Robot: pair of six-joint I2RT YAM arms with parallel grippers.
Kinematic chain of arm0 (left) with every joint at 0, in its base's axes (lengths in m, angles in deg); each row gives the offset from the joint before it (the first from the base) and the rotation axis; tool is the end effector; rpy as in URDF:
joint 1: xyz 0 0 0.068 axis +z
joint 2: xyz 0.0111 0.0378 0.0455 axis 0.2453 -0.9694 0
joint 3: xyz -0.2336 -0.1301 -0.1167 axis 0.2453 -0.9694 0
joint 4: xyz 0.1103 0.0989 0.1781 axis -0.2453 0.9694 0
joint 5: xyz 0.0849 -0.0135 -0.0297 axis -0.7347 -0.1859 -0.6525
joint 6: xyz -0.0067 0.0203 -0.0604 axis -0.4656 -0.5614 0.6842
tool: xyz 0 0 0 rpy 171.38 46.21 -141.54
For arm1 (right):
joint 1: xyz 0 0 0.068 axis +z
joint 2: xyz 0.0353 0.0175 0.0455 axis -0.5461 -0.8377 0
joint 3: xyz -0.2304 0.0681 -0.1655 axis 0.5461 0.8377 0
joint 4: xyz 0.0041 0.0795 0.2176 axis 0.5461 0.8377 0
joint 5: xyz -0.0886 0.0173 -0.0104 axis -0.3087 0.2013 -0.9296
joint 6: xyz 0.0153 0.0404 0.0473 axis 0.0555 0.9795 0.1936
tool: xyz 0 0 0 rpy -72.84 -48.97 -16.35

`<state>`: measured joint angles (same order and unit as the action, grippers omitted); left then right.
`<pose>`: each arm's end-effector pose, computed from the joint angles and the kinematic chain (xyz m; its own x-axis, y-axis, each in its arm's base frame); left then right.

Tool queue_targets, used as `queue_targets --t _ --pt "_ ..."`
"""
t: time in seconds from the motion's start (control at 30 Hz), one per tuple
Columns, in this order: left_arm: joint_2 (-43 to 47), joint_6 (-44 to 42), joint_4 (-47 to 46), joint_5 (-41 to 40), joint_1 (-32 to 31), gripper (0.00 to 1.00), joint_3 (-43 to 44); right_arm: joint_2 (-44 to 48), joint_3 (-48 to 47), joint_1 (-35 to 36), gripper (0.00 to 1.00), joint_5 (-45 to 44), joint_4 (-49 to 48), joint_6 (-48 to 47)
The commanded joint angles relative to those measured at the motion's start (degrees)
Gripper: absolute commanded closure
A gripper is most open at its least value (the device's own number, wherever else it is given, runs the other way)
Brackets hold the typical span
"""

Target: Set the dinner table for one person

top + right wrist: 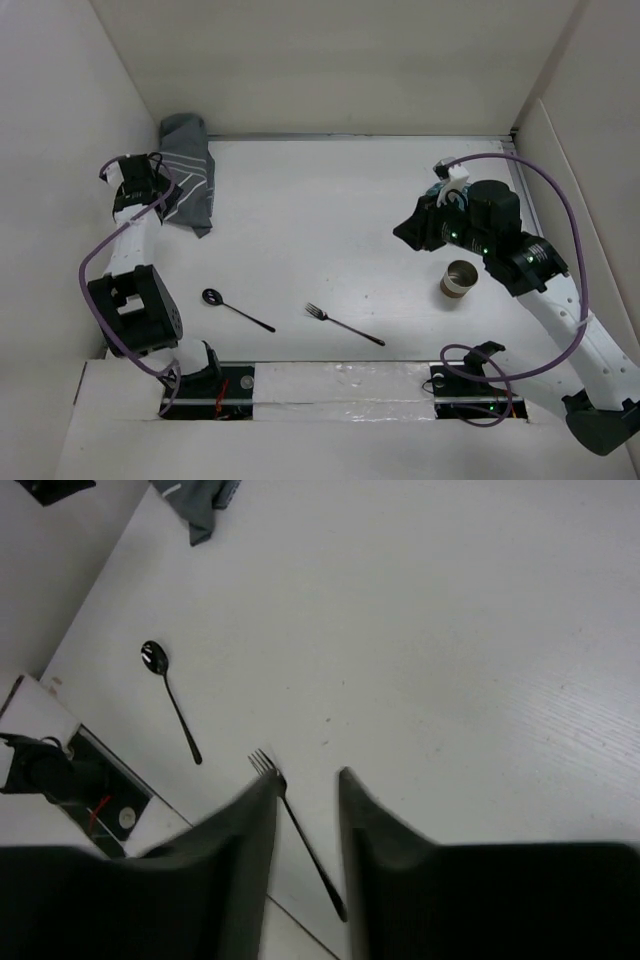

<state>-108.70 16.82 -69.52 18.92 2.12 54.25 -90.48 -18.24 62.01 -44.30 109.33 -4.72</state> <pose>0.3012 0.0941 0.3231 -0.2280 -0.6631 -0.7129 -0.6129 0.6667 -0.4241 0.1374 0.0897 0.4014 -0.5180 0.0266 -0.8550 -0.5395 0.7655 0.3507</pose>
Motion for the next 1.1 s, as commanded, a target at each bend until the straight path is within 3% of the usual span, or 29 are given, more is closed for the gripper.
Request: queue_targets --t 0.0,0.1,0.3,0.57,0.63,0.67,0.73,0.8,0.93,0.97,1.07 --pt "-4.5 1.3 -4.6 -1.0 -0.6 0.4 0.9 0.7 1.4 0.3 0.57 2.2 -1.9 -0.8" --pt "-11.6 2.3 -3.0 -2.9 -0.6 0.41 3.9 -0.8 0.4 0.3 0.46 2.8 -1.1 -1.7" --pt "-19.6 5.9 -3.8 -3.2 -0.6 0.49 4.6 -3.2 -3.1 0.3 0.45 1.6 0.6 -2.5" --pt "-25.5 6.9 -7.3 -1.7 -0.6 0.52 5.3 -4.3 -2.5 0.3 0.46 0.4 -0.6 0.2" --pt "-26.4 6.8 -9.4 -0.1 -0.6 0.58 5.5 -3.9 -1.8 0.9 0.48 -0.3 -1.4 1.5" --pt "-27.0 6.7 -9.7 0.5 -0.6 0.79 6.2 -3.9 -1.4 0.9 0.5 -0.5 -1.5 2.1" --pt "-28.6 5.7 -9.9 3.2 -0.6 1.0 7.3 -4.0 -1.1 1.5 0.52 -1.6 -2.0 2.5" --pt "-29.3 4.7 -9.5 4.2 -2.2 1.0 9.1 -4.3 -1.2 2.0 0.54 -2.1 -2.2 2.9" --pt "-27.3 4.5 -12.2 9.1 -7.7 1.0 9.0 -6.0 -2.0 2.0 0.71 -4.7 -2.9 2.8" --pt "-26.7 4.7 -13.2 10.2 -10.3 1.0 7.8 -6.3 -2.2 2.0 0.82 -5.1 -2.9 2.4" --pt "-24.3 5.6 -14.9 13.5 -14.6 1.0 6.8 -8.0 -4.1 2.0 0.98 -7.9 -2.2 1.2"
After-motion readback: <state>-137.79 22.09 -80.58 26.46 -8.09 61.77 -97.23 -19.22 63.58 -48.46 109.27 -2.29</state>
